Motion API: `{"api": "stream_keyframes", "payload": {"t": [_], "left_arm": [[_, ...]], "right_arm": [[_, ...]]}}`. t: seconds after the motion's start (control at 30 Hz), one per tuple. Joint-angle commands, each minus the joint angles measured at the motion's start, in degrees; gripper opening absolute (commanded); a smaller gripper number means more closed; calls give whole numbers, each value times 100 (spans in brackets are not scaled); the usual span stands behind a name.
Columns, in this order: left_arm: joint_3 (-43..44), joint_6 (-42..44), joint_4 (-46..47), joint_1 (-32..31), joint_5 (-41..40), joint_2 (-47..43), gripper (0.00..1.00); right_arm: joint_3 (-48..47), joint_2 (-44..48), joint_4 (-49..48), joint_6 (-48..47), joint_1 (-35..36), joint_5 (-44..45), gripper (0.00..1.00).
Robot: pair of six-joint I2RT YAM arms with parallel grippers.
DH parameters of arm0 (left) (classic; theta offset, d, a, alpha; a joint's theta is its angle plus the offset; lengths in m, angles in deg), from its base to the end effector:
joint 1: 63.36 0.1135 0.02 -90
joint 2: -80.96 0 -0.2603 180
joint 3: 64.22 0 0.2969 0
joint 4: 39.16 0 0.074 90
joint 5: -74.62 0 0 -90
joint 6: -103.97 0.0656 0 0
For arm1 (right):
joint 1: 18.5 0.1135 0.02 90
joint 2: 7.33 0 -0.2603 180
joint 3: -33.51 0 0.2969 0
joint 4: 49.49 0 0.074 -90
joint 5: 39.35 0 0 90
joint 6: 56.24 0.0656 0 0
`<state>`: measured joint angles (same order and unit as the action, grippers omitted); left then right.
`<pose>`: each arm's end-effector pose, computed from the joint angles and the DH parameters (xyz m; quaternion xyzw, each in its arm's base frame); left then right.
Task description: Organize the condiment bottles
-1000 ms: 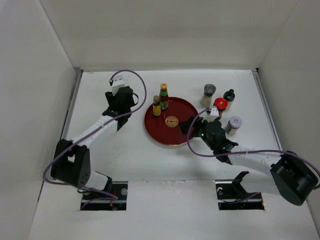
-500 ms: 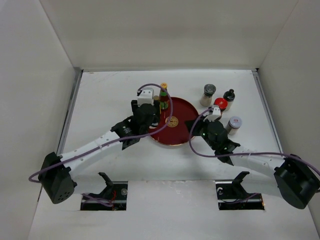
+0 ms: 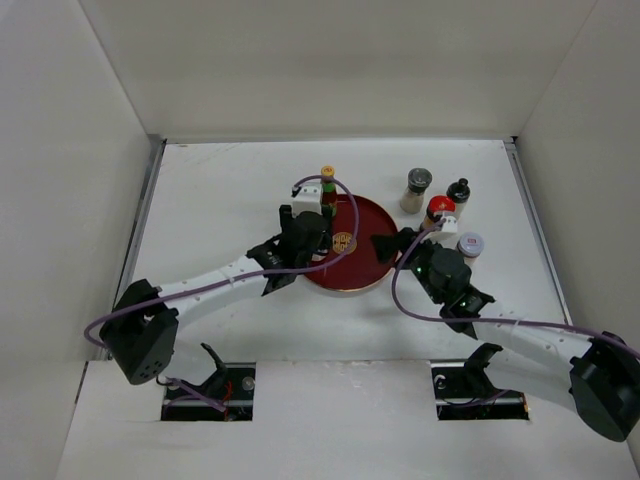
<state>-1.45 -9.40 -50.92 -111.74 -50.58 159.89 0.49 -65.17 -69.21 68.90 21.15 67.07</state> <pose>0.2727 -0.2499 0.2266 0.0246 0.8311 -0.0781 0.5501 0.2330 0.1690 0.1971 0.0676 0.7335 0.3220 0.5947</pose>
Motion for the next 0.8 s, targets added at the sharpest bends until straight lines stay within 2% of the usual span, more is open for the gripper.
{"api": "stream_keyframes", "payload": {"t": [0.0, 0.2, 0.3, 0.43, 0.53, 0.57, 0.67, 0.73, 0.77], "left_arm": [[-119, 79, 845, 44, 22, 60, 41], [-295, 263, 924, 35, -57, 87, 46], [-400, 298, 1003, 35, -66, -1, 64], [-523, 299, 1126, 35, -5, -185, 83], [-646, 307, 1257, 52, 13, -431, 92], [-716, 307, 1319, 61, 13, -554, 98], [-1040, 255, 1661, 96, 13, -1106, 100], [-1435, 159, 2143, 97, -83, -1590, 100], [-1751, 54, 2546, 105, -127, -1888, 100]], "right_arm": [[27, 81, -273, -59, -68, 221, 78], [-60, 1, -220, -165, -86, 308, 88], [-218, 124, 25, -244, -112, 379, 94], [-631, 352, 666, -332, -182, 528, 95], [-991, 449, 1123, -376, -296, 660, 95], [-1105, 449, 1255, -419, -340, 695, 95], [-1431, 458, 1660, -507, -498, 897, 90], [-1616, 458, 1959, -543, -613, 1143, 78], [-1695, 450, 2090, -569, -674, 1265, 63]]}}
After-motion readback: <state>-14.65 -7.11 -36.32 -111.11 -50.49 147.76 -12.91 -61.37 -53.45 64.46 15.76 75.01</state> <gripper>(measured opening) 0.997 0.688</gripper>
